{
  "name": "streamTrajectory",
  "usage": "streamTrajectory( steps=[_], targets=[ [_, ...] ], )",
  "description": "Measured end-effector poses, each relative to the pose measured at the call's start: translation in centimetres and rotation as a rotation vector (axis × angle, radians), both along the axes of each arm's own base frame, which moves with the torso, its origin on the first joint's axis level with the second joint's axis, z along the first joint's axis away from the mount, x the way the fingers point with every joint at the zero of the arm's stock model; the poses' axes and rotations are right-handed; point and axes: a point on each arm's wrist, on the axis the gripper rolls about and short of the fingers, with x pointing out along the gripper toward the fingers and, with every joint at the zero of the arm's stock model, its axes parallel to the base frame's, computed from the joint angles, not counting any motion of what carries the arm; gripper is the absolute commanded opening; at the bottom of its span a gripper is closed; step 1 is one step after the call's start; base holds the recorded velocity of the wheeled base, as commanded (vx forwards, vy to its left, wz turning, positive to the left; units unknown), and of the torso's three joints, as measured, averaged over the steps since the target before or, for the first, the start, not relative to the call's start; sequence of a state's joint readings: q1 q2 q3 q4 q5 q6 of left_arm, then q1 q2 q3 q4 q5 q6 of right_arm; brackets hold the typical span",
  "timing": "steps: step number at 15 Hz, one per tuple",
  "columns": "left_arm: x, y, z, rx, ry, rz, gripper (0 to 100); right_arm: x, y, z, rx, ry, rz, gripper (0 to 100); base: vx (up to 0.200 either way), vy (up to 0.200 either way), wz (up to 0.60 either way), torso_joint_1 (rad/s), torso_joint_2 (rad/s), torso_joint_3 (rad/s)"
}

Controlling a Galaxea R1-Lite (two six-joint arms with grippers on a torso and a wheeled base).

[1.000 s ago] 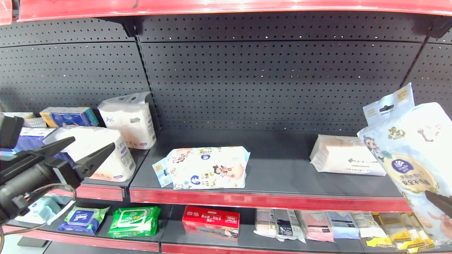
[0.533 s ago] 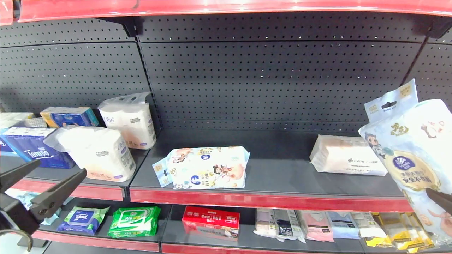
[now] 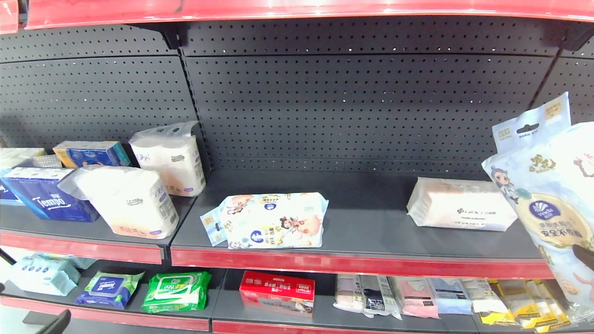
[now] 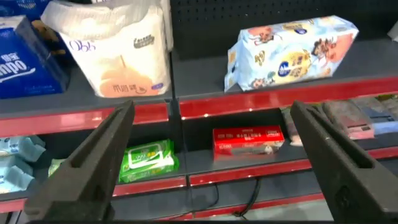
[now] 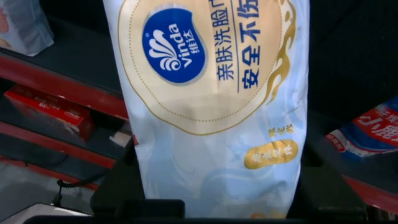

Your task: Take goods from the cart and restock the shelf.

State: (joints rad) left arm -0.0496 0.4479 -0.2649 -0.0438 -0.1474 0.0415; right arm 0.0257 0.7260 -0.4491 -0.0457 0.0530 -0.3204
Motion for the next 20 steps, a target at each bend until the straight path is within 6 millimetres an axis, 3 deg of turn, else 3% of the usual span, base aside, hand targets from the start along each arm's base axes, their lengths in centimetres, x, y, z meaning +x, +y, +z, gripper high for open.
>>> streamTrajectory(
  steps=[9, 20],
  targets=[
    [-3.7, 0.2, -2.1, -0.002, -0.041, -0.002, 100, -0.3, -0.1, 0.9, -0.039, -0.049, -0.021, 0, 0.0, 0.0, 0.0, 0.0, 0.0, 0.0],
    [-5.3, 0.2, -4.4, 0.001, -0.04, 0.0, 100, -0.1, -0.1, 0.6, -0.058, -0.034, -0.006, 0, 0.0, 0.0, 0.0, 0.0, 0.0, 0.0]
  ],
)
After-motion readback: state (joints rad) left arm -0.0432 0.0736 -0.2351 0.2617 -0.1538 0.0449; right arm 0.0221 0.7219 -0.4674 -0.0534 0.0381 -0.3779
